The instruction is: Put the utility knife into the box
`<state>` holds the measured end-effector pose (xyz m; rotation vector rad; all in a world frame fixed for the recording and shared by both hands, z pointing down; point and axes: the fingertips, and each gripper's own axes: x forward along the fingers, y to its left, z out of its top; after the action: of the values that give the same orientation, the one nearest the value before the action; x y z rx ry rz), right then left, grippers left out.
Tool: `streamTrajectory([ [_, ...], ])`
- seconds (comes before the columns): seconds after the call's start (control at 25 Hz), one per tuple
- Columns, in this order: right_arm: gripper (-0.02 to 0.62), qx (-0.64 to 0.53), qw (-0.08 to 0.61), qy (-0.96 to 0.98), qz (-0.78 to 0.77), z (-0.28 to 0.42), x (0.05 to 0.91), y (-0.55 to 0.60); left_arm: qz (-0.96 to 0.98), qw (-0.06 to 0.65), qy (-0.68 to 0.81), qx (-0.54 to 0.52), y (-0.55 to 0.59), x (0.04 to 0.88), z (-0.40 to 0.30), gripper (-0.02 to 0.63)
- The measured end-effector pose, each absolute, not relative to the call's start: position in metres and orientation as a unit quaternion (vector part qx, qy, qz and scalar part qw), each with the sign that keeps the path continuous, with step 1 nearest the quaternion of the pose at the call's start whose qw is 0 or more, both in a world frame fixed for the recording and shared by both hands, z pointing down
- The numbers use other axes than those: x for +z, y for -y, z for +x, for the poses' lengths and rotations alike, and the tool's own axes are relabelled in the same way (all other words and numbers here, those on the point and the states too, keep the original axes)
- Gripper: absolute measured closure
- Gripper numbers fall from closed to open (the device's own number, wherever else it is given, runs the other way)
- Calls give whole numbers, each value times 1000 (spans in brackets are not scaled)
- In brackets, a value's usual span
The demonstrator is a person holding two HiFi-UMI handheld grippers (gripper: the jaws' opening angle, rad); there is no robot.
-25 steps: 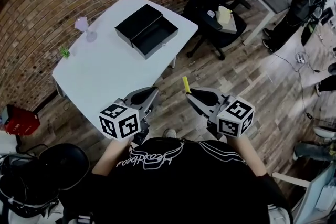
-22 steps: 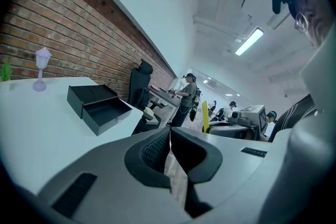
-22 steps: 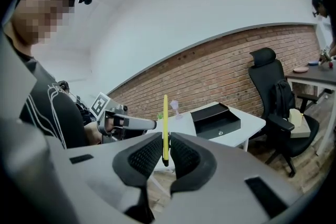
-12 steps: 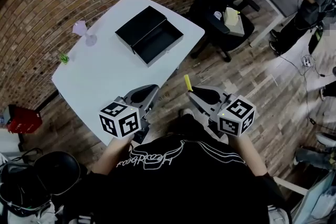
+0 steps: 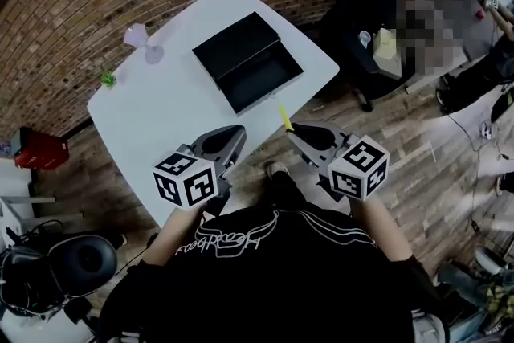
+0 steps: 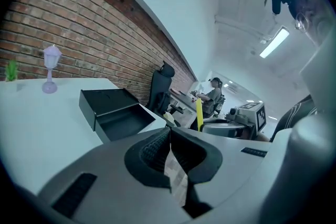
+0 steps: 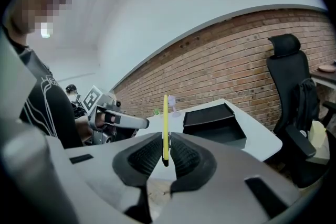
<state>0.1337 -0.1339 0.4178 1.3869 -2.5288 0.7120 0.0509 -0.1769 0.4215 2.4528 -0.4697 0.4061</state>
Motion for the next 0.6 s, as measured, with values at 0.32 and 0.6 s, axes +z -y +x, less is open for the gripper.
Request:
streamTrajectory([
  [0.32,543,243,136,865,416,150,435,203,909,312,237,141,226,420,59,574],
  [0.6,543,222,202,874,382,157,454,246,900,312,273,133,255,419,63,574],
])
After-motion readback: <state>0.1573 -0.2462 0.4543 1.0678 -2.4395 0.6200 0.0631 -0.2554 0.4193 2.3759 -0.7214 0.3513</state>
